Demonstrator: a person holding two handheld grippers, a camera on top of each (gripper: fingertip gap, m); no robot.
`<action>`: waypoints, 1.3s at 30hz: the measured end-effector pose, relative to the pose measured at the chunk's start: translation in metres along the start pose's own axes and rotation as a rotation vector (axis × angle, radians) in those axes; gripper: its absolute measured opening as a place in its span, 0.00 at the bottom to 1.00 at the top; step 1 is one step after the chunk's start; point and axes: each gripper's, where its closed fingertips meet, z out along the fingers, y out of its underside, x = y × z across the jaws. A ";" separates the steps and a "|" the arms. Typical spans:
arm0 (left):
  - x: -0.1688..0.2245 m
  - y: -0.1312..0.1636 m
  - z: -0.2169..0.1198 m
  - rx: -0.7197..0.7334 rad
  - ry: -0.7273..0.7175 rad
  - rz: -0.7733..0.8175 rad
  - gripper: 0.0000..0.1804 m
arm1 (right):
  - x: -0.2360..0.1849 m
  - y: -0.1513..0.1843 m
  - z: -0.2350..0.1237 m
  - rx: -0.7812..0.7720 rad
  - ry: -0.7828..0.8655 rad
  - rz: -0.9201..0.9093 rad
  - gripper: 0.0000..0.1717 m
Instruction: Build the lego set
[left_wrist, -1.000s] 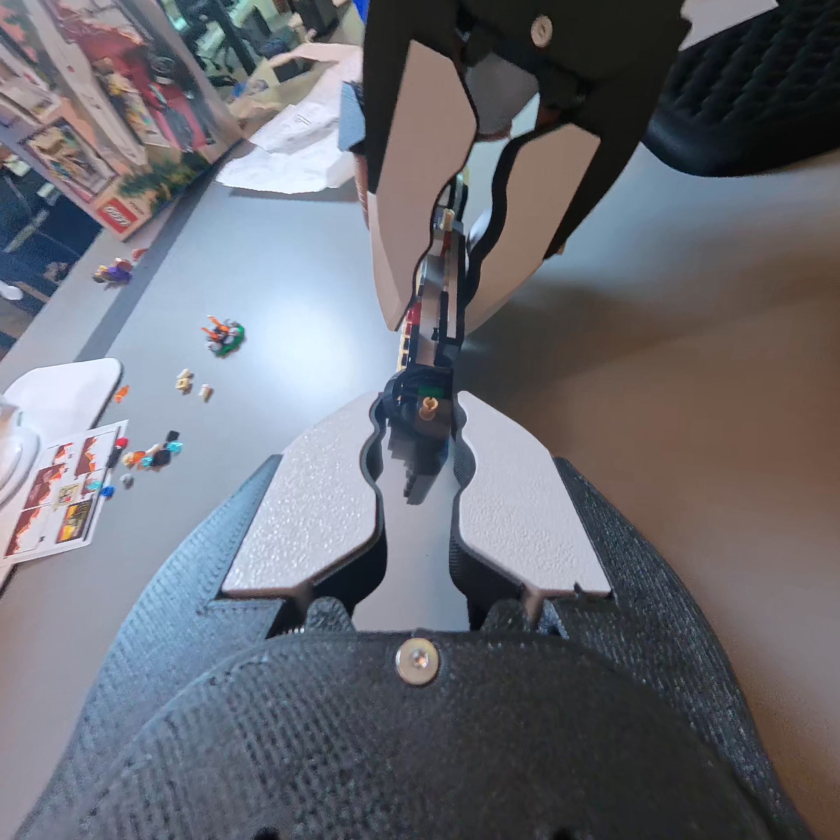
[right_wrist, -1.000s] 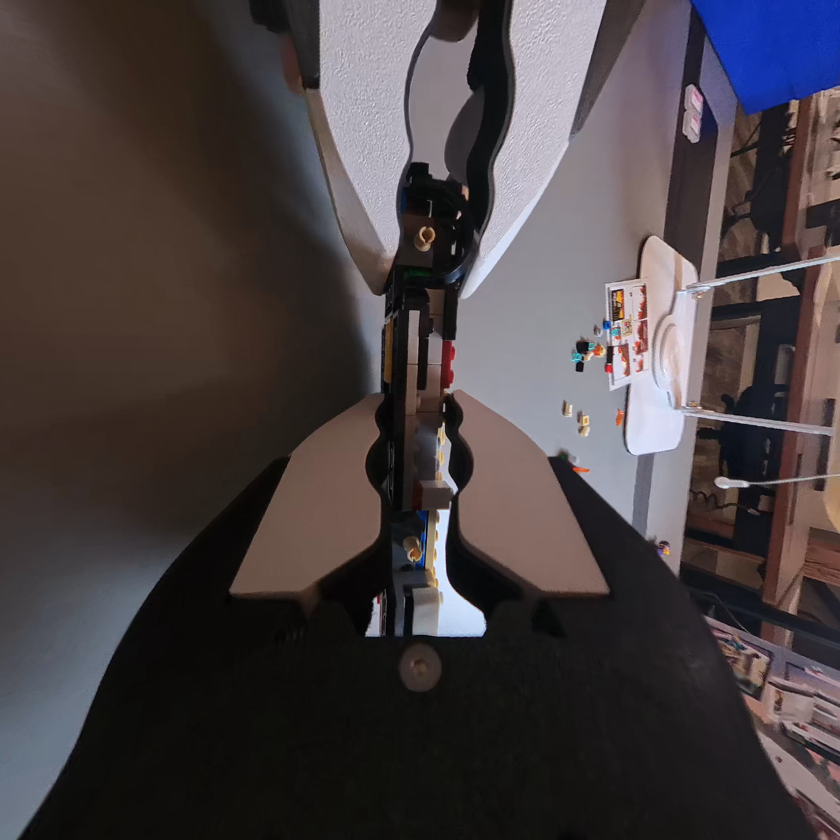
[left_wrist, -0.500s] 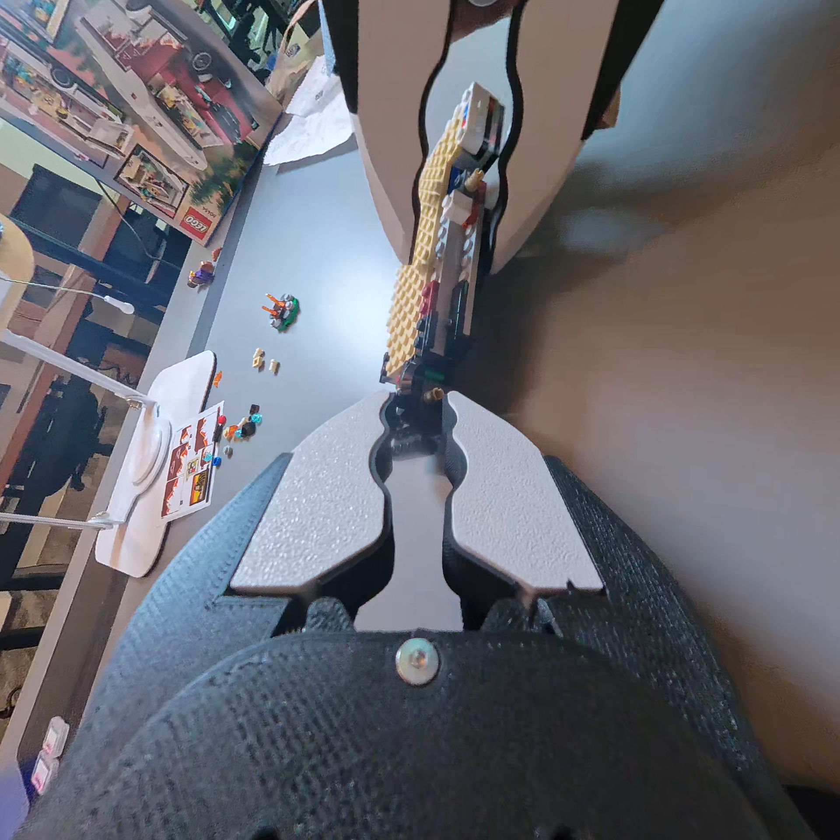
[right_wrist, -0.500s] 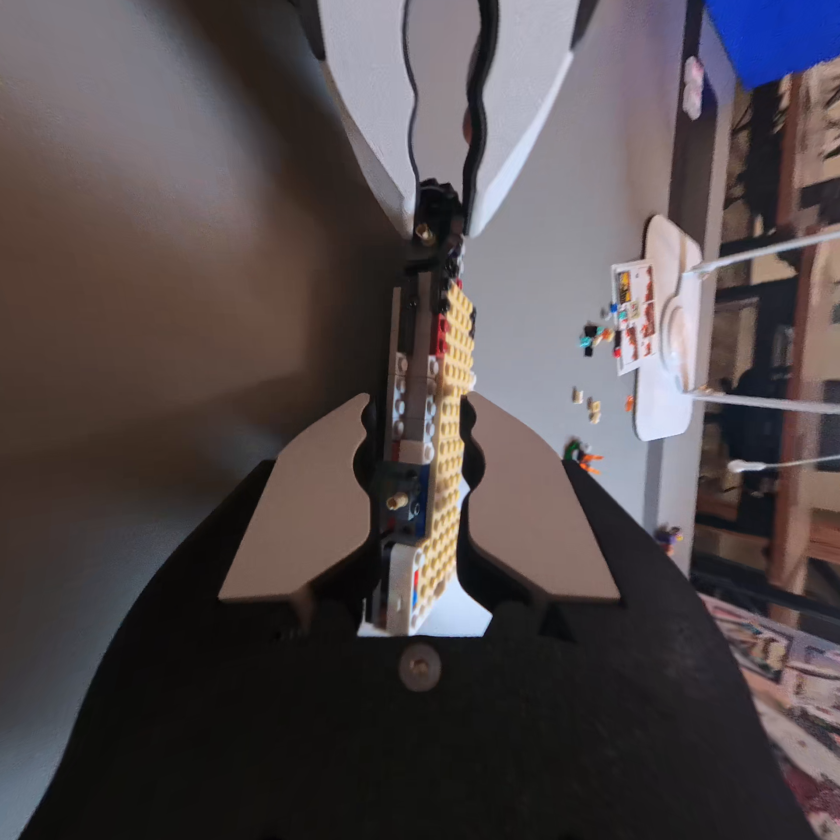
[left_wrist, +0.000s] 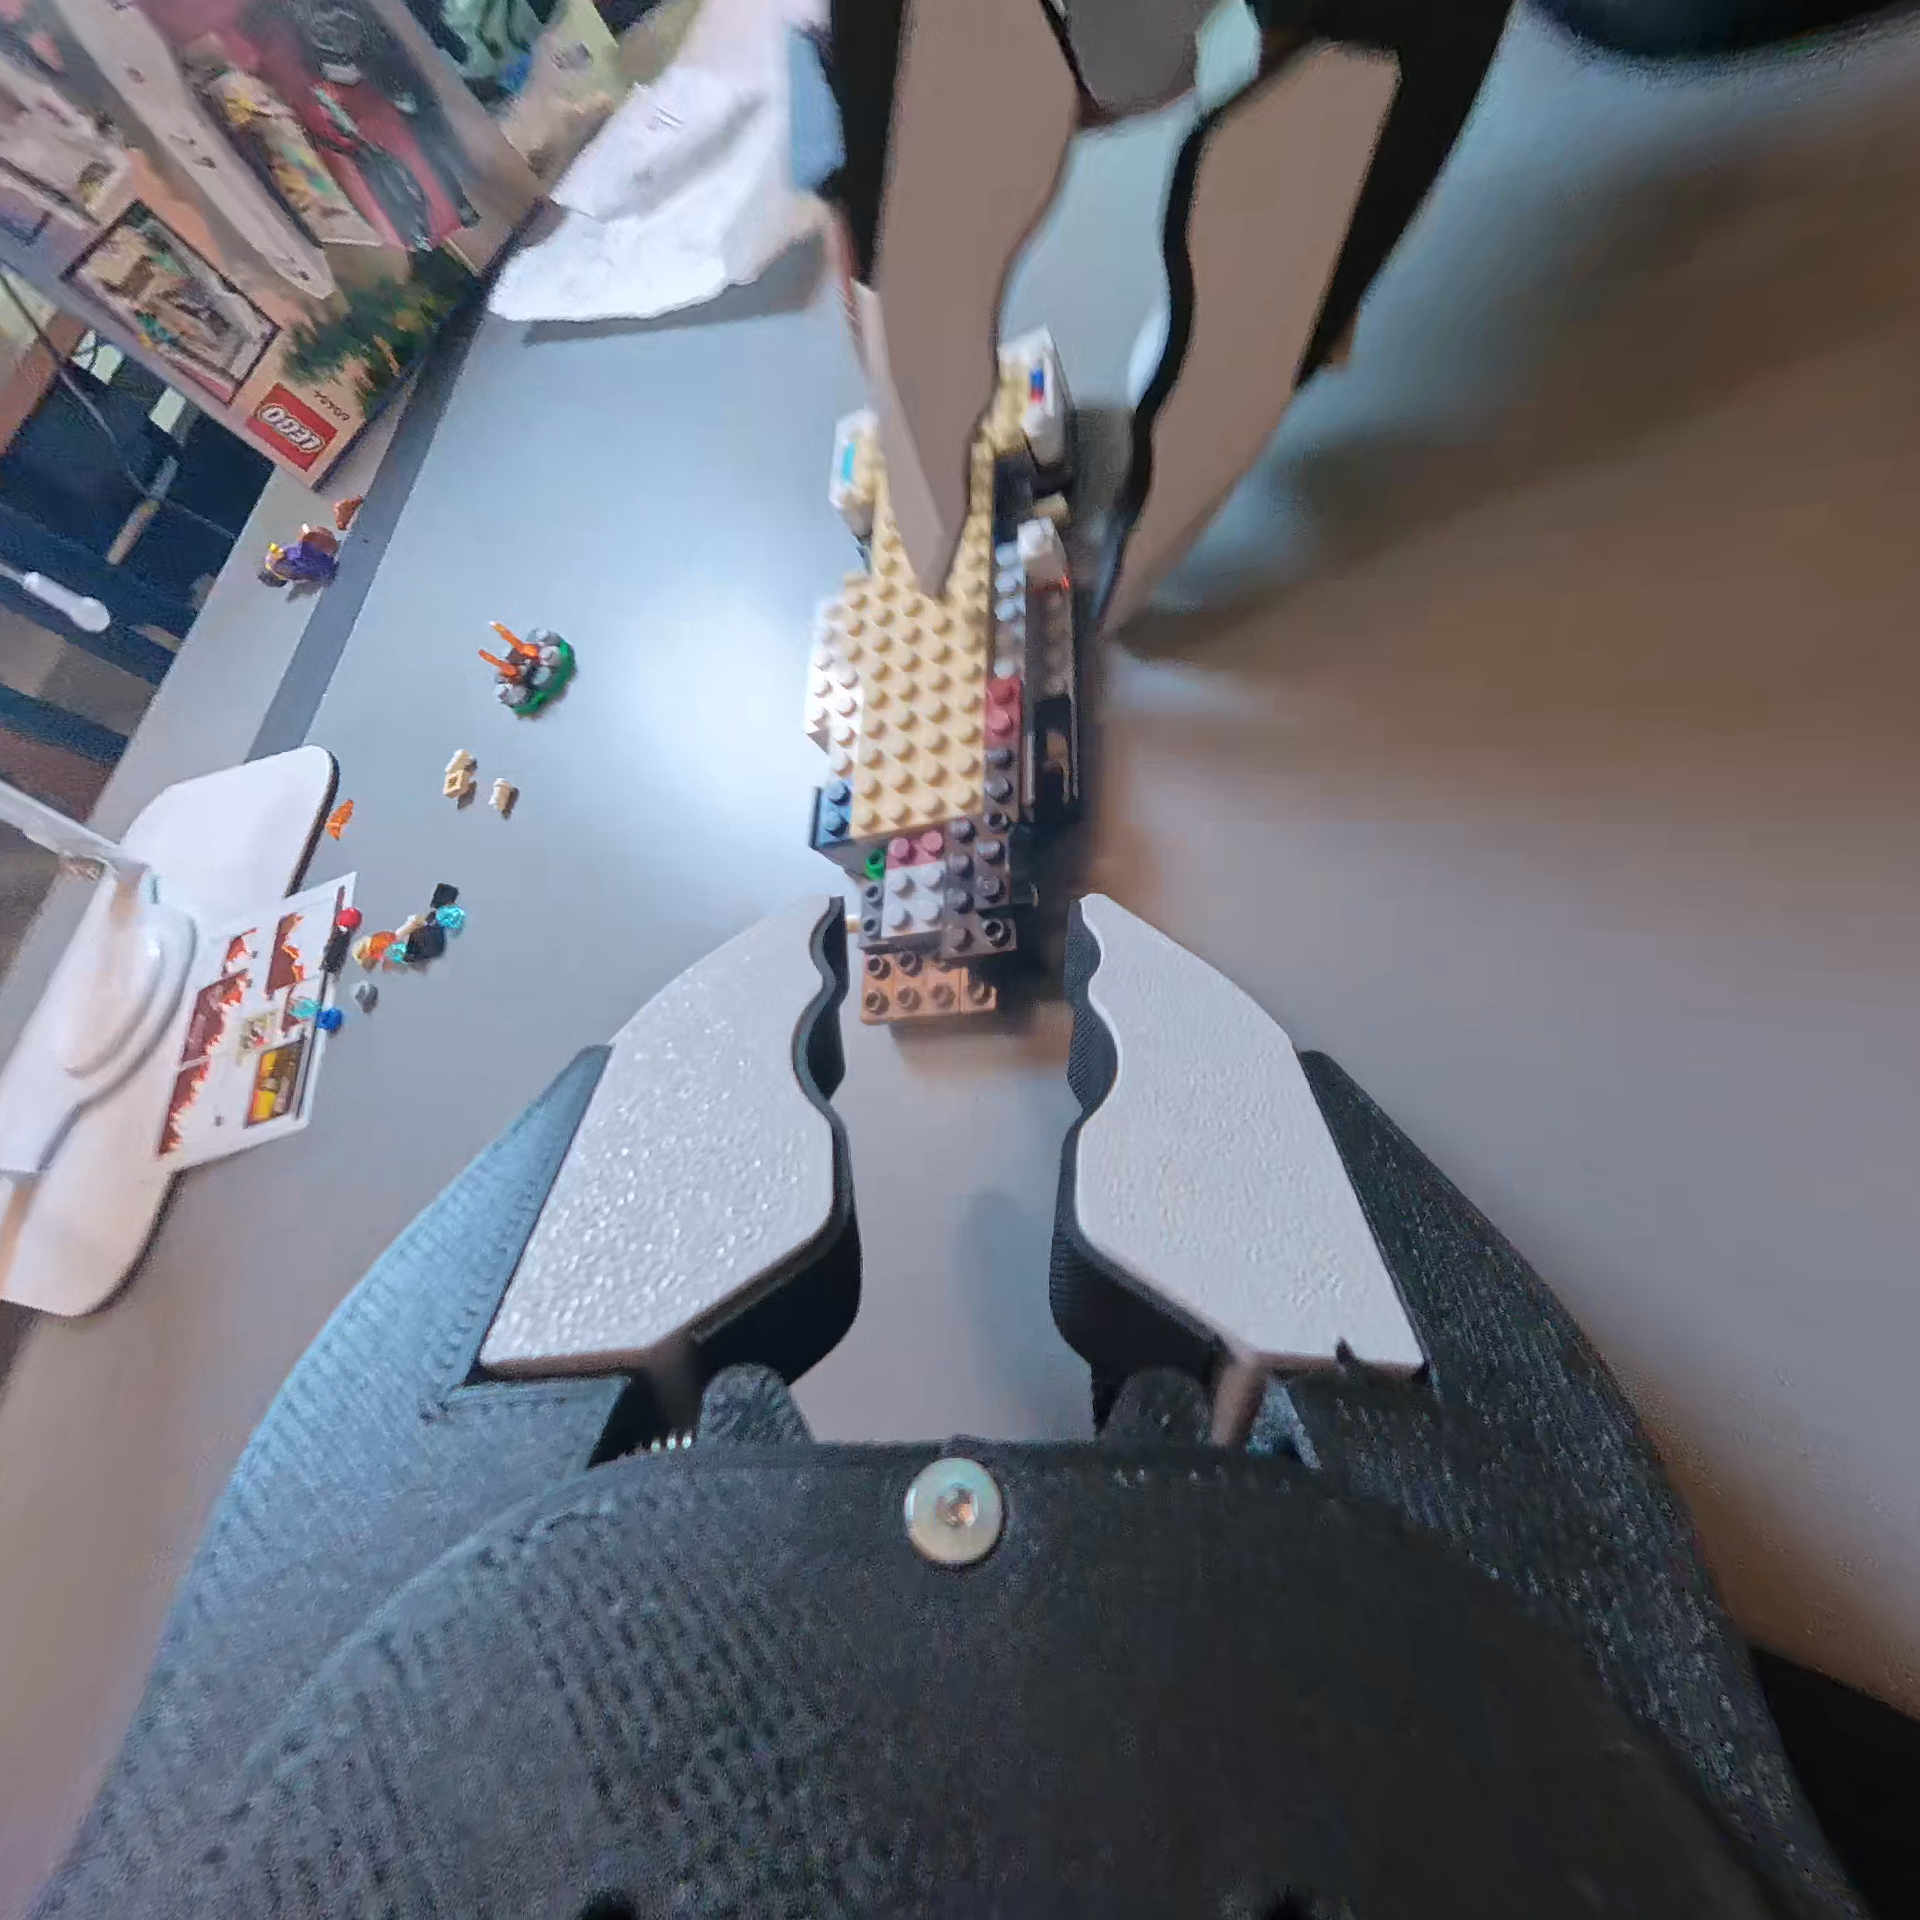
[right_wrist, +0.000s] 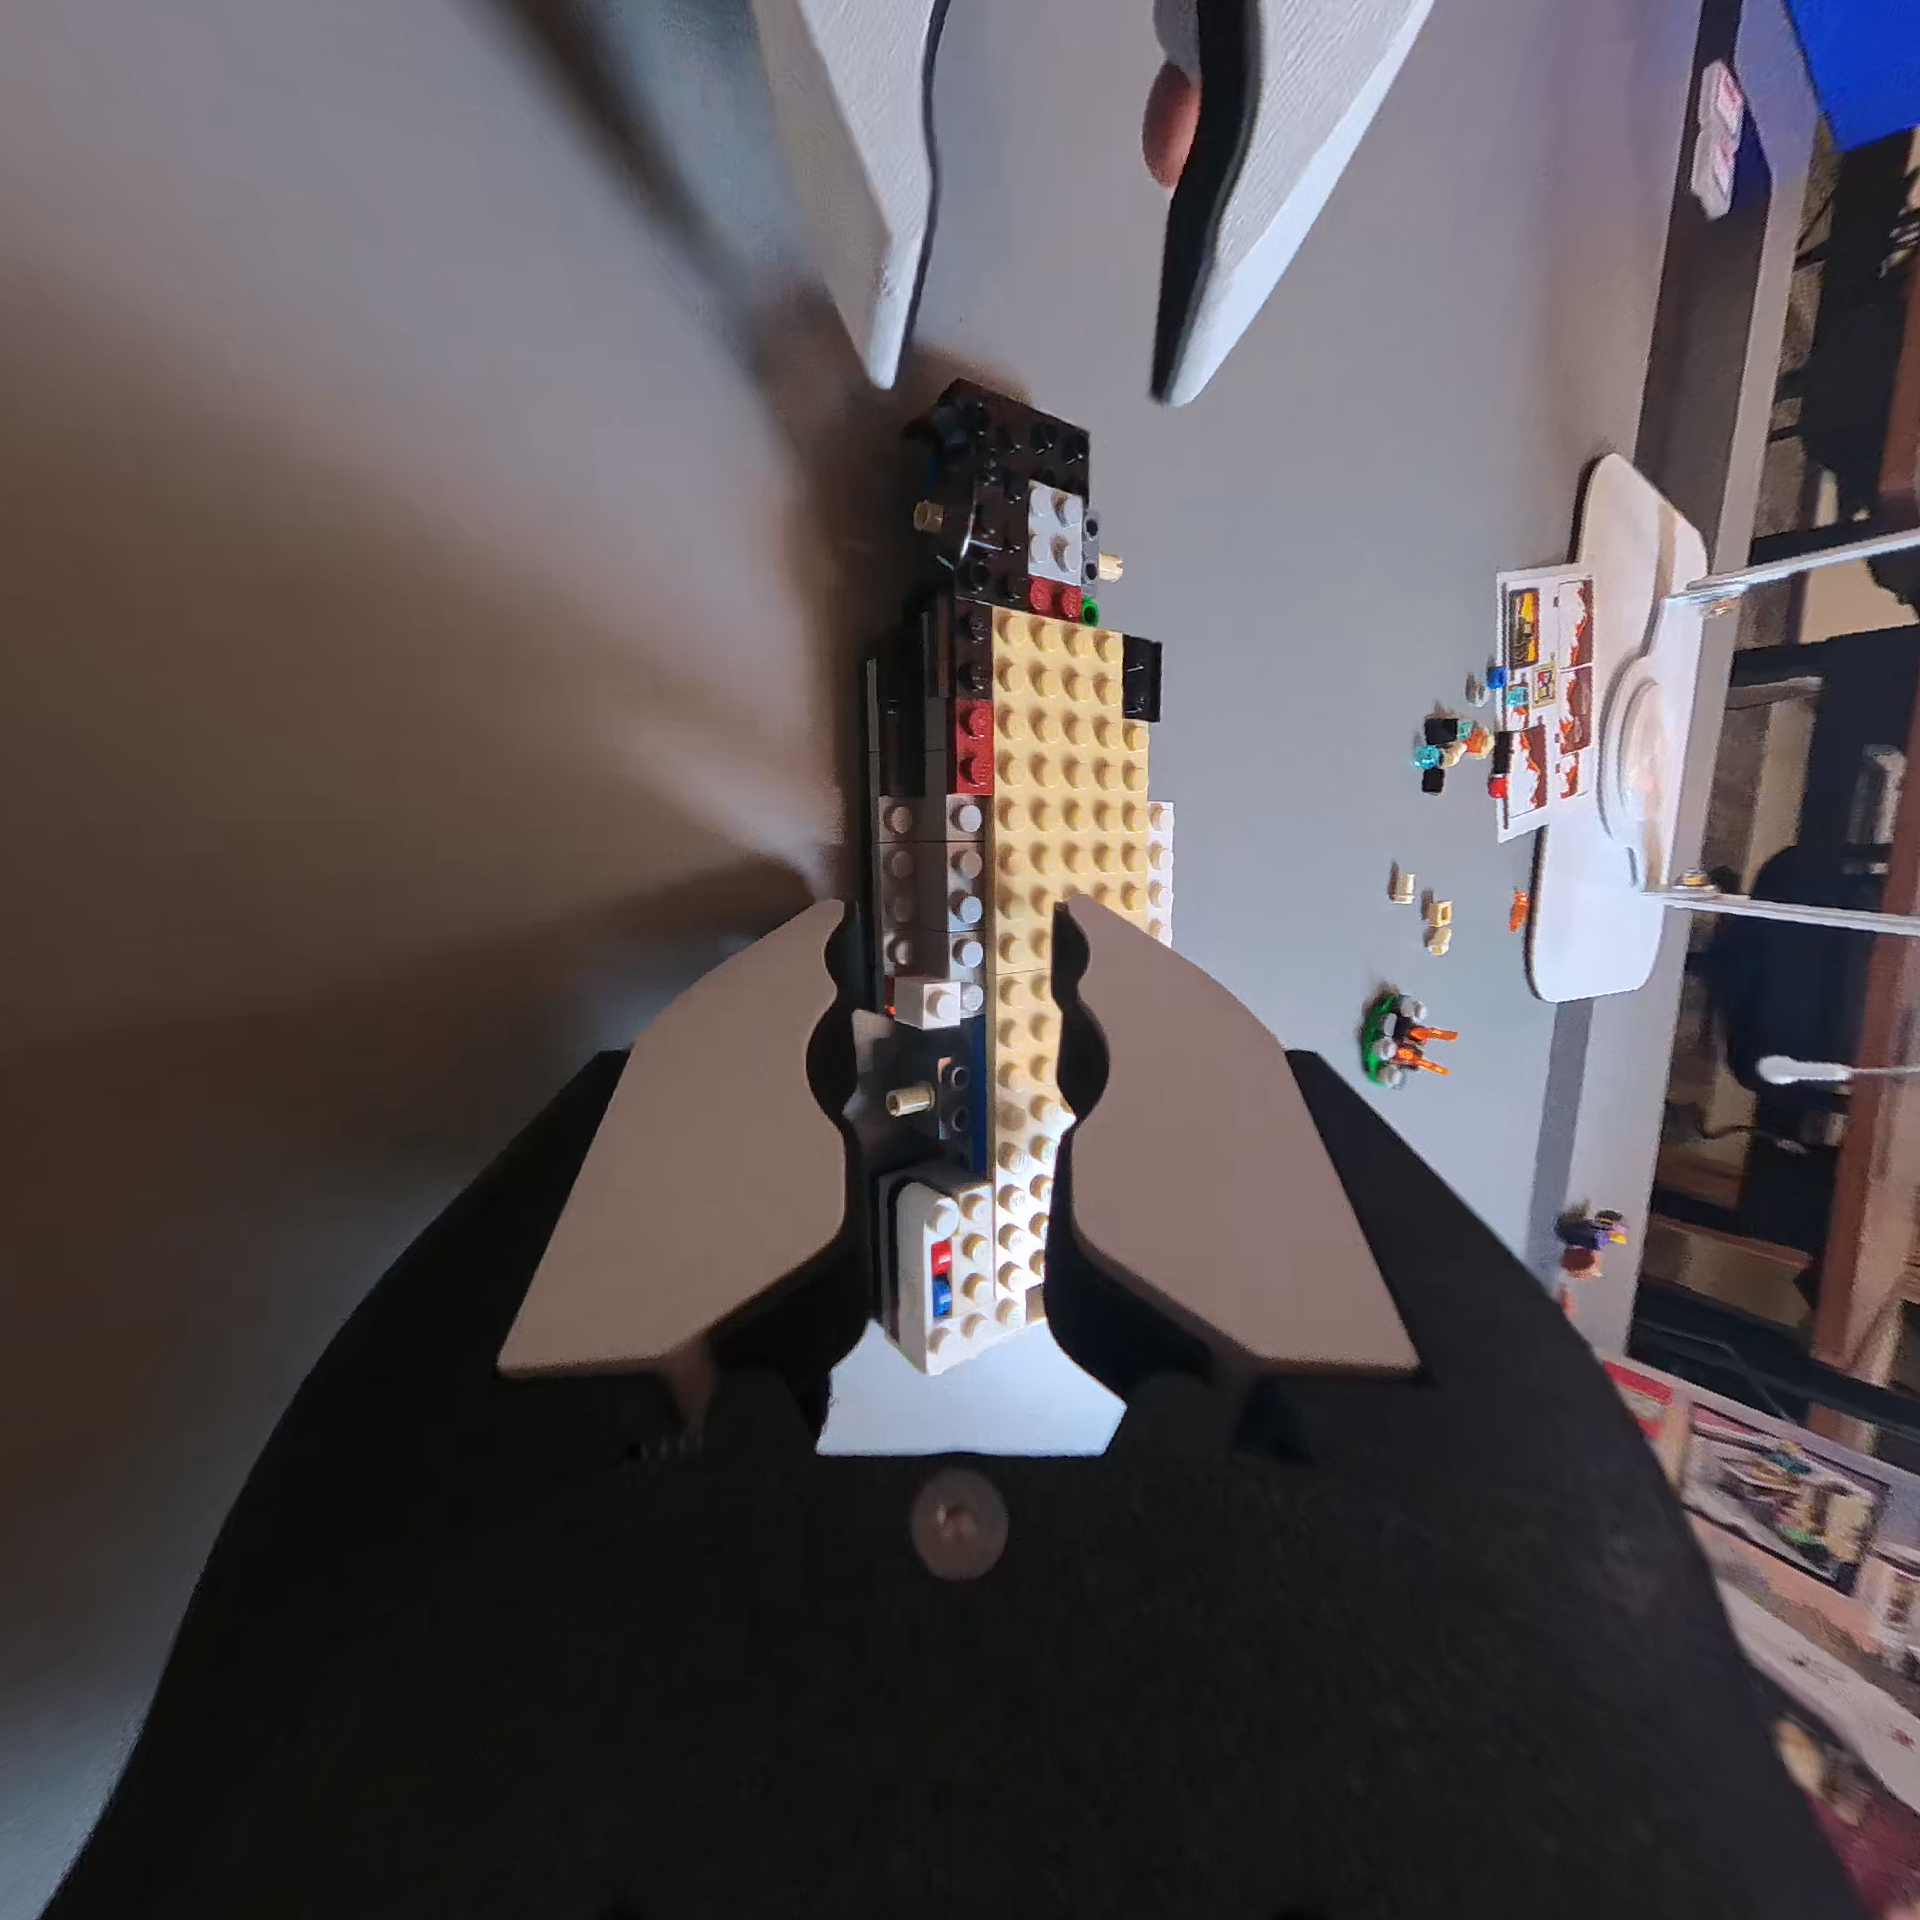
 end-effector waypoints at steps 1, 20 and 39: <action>-0.005 -0.007 -0.007 0.054 0.002 -0.075 0.22 | -0.001 -0.002 -0.003 0.023 -0.021 0.033 0.21; -0.243 0.202 -0.311 -0.168 -1.025 -0.933 0.08 | 0.081 0.020 -0.080 0.605 0.254 0.846 0.02; -0.279 0.222 -0.276 -0.282 -0.966 -0.827 0.13 | 0.083 0.016 -0.079 0.577 0.216 0.786 0.05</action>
